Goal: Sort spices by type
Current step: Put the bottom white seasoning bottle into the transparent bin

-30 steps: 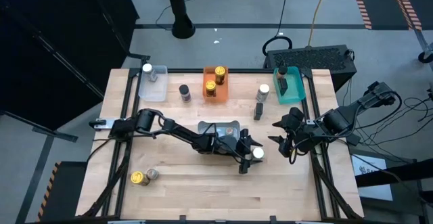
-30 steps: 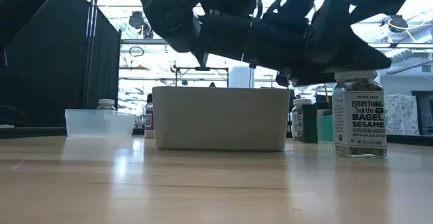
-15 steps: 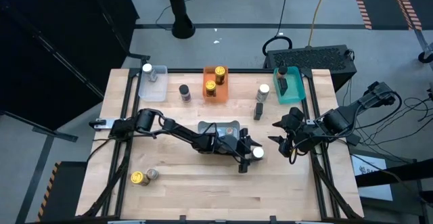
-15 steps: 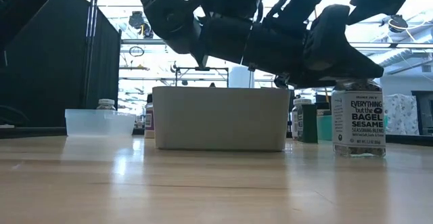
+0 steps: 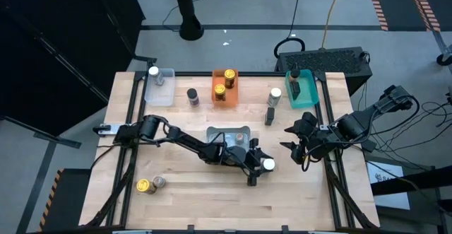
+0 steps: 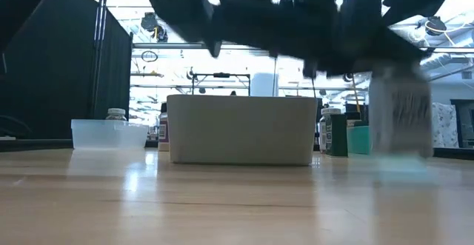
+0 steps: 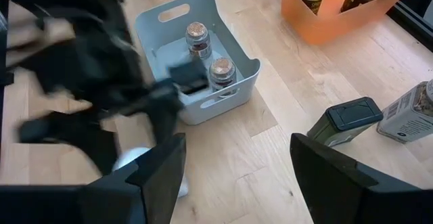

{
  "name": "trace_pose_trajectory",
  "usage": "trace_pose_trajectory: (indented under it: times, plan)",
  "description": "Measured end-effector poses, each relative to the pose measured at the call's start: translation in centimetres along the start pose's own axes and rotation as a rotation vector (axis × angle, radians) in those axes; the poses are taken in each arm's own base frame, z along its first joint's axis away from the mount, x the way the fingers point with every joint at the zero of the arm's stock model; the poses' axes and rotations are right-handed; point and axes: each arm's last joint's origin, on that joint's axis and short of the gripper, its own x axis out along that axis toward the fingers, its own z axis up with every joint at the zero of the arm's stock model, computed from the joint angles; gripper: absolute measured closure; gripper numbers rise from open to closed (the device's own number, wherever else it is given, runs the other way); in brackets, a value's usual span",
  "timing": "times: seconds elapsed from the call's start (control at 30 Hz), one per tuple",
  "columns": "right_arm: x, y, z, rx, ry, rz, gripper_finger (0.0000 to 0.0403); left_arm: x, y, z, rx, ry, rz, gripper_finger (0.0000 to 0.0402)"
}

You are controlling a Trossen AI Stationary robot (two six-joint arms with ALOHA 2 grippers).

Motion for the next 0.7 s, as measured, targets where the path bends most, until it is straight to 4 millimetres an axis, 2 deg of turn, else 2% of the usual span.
trace_pose_trajectory:
  times: [0.17, 0.27, 0.33, 0.43, 0.5, 0.7]
  plan:
    - [0.0, -0.1, 0.0, -0.005, -0.007, -0.022, 0.0156, -1.8, -0.8, 4.6, 0.042, -0.087, 0.016, 0.0188]
    - [0.0, -0.3, -0.1, 0.003, -0.015, -0.048, 0.0156, -3.3, -0.4, 7.1, 0.045, -0.067, 0.030, 0.0188]
    - [0.0, -0.4, -0.1, 0.018, -0.018, -0.058, 0.0156, -4.8, 0.1, 8.9, 0.063, -0.016, 0.101, 0.0188]
    - [0.0, -0.4, -0.1, 0.029, -0.020, -0.064, 0.0156, -7.5, 1.2, 11.1, 0.105, 0.099, 0.297, 0.0188]
    - [0.0, -0.5, -0.1, 0.028, -0.032, -0.077, 0.0156, -9.3, 1.8, 11.8, 0.124, 0.152, 0.385, 0.0188]
    - [0.0, -0.7, 0.0, 0.027, -0.072, -0.121, 0.0156, -15.7, 5.0, 11.1, 0.072, 0.187, 0.629, 0.0188]
